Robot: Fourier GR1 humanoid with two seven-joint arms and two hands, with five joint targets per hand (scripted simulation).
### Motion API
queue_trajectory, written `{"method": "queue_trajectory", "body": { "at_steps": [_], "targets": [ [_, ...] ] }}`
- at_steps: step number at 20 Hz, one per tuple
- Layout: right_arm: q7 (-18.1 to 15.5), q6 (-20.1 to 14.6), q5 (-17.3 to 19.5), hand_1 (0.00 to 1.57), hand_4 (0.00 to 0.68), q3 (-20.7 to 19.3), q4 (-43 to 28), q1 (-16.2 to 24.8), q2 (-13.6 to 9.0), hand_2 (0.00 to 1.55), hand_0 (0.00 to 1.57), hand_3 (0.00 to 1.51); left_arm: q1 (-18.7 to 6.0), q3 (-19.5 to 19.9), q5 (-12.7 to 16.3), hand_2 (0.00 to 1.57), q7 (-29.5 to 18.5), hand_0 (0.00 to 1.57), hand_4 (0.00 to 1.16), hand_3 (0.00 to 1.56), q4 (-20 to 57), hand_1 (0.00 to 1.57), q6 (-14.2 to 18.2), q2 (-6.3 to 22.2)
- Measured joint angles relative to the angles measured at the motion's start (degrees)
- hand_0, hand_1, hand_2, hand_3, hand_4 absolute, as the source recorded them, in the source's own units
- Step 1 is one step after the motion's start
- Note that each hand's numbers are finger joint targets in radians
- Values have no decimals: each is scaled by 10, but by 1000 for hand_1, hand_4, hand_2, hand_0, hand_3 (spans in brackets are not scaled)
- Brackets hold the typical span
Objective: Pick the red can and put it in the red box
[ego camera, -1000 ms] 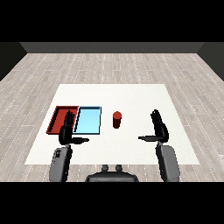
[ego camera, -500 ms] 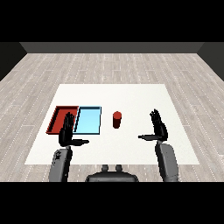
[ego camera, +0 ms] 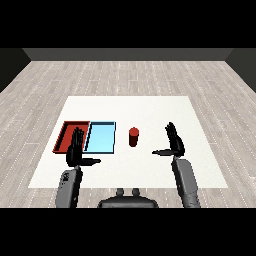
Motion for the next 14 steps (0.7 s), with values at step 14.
{"method": "queue_trajectory", "body": {
  "at_steps": [14],
  "targets": [
    [13,-33,-27,0,0,18,110,-85,43,0,0,0,18,-4,2,0,9,0,0,0,-27,0,6,-6]
  ]
}}
